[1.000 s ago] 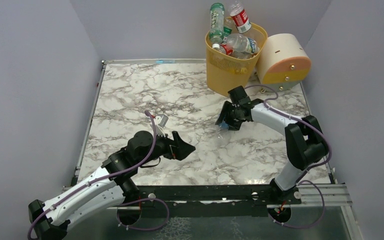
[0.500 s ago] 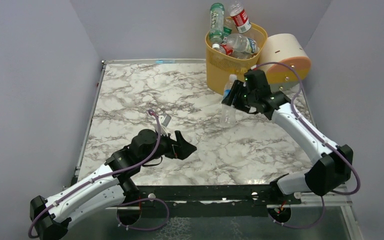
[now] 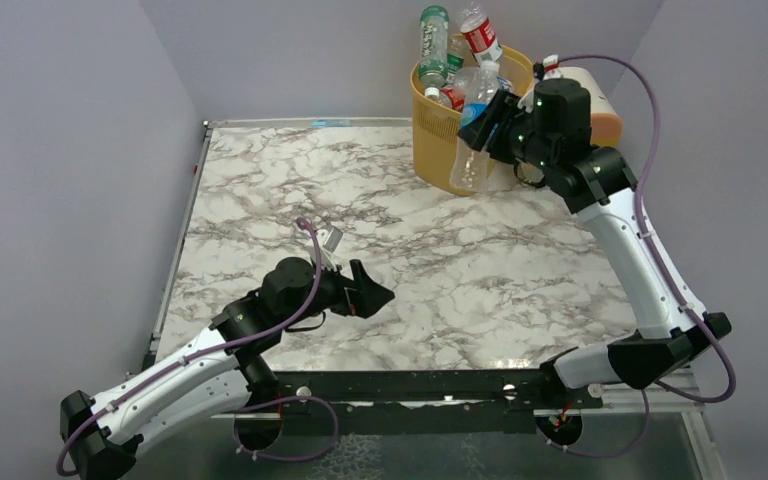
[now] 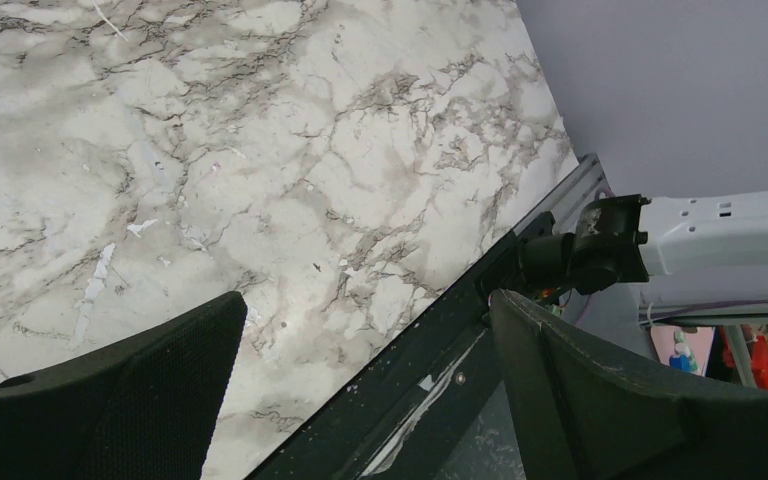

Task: Put the plastic bottles in the bin
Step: Place the plastic bottle in the trash bin.

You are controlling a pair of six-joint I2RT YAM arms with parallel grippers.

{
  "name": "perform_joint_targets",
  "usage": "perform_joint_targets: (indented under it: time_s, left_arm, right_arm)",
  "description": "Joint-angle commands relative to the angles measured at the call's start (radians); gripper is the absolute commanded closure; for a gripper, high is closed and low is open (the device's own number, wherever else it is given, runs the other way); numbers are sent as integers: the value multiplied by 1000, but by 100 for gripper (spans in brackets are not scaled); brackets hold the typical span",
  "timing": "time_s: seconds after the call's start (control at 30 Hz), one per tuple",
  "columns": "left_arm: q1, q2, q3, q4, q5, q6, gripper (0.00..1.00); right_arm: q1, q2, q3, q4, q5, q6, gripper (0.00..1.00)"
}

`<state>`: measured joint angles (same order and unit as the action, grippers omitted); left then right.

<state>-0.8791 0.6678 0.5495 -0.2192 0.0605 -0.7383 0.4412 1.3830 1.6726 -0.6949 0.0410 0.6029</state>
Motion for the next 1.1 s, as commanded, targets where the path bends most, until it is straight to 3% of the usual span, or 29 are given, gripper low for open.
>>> perform_joint_targets:
  time_s: [0.0, 0.27, 0.4, 0.63, 0.93, 1.07]
  left_arm:
    - [-2, -8, 46, 13, 7, 17, 1]
    - [-2, -8, 63, -14, -2, 21, 1]
    - [-2, -3, 82, -33, -12, 26, 1]
    - [-2, 14, 119, -64, -22, 33, 1]
    - [-2, 25, 130, -70, -29, 24, 1]
    - [-2, 26, 141, -81, -33, 24, 1]
  right_arm:
    - [-79, 82, 183, -7, 9, -61, 42]
    - [-322, 314, 451, 84, -203, -40, 43]
    - [-387, 410, 497, 175, -270, 0, 43]
    - [-412, 502, 480, 338, -291, 15, 43]
    - [-415, 596, 521, 357, -306, 18, 42]
    - [-417, 608, 519, 341, -292, 15, 33]
